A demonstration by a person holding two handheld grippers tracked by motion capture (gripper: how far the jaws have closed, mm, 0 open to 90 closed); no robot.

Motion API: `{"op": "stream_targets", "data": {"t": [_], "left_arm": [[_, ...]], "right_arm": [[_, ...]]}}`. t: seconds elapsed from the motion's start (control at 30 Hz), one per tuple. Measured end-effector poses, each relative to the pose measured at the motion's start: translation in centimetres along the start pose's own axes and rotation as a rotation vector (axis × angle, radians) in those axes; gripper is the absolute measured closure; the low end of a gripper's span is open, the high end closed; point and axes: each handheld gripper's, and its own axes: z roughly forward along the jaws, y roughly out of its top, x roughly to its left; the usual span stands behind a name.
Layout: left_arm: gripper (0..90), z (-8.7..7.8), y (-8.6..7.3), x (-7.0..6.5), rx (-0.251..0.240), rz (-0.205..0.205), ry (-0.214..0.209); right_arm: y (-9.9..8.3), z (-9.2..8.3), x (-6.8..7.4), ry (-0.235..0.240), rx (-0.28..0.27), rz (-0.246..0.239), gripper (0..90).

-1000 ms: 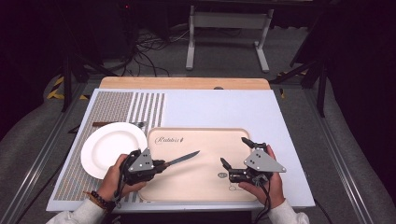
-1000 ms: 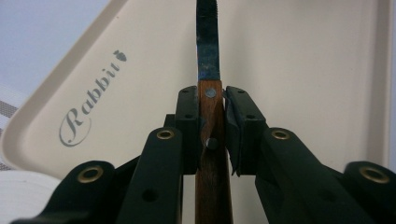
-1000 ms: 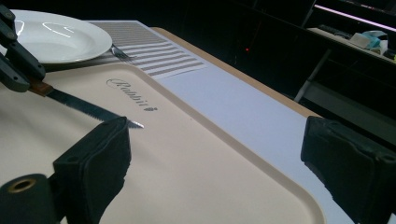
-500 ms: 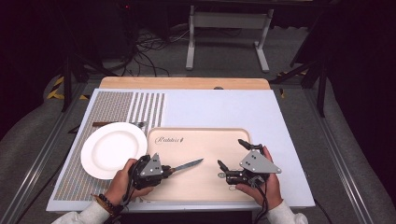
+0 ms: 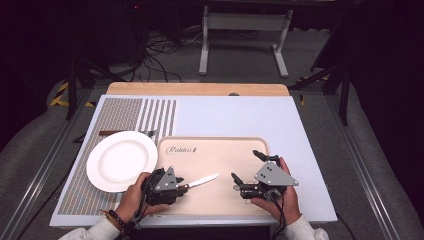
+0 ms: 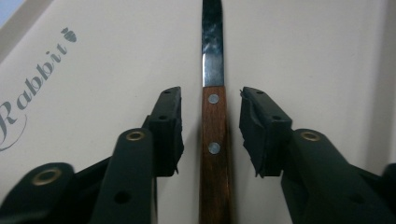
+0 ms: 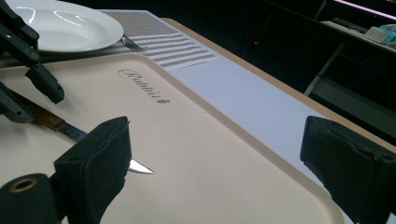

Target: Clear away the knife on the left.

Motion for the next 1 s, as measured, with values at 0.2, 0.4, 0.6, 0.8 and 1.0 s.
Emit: {"op": "stream_targets", "data": {"t": [0.2,0.4,0.6,0.8,1.0], "left_arm": [[77.5,-1.1,0.3,0.7,-0.017,0.034,-0.012],[90.0,-1.5,1.1,1.5,-0.022,0.092,-0.047],[90.0,-0.4,2.1,1.4,-0.008,0.138,-0.106],[90.0,1.7,2.9,0.8,0.056,0.197,-0.165],[90.0,3.2,3.7,0.1,0.145,0.257,-0.127]], "right_arm": [[0.0,0.0,-0.1,-0.001,-0.002,-0.002,9.7],[-0.3,0.1,-0.4,-0.010,0.008,0.006,10.0],[-0.3,0.2,-0.4,-0.014,0.014,0.009,10.2],[-0.6,0.4,-0.2,-0.011,0.031,0.005,10.2],[-0.7,0.2,-0.3,-0.016,0.037,0.013,10.2]]}}
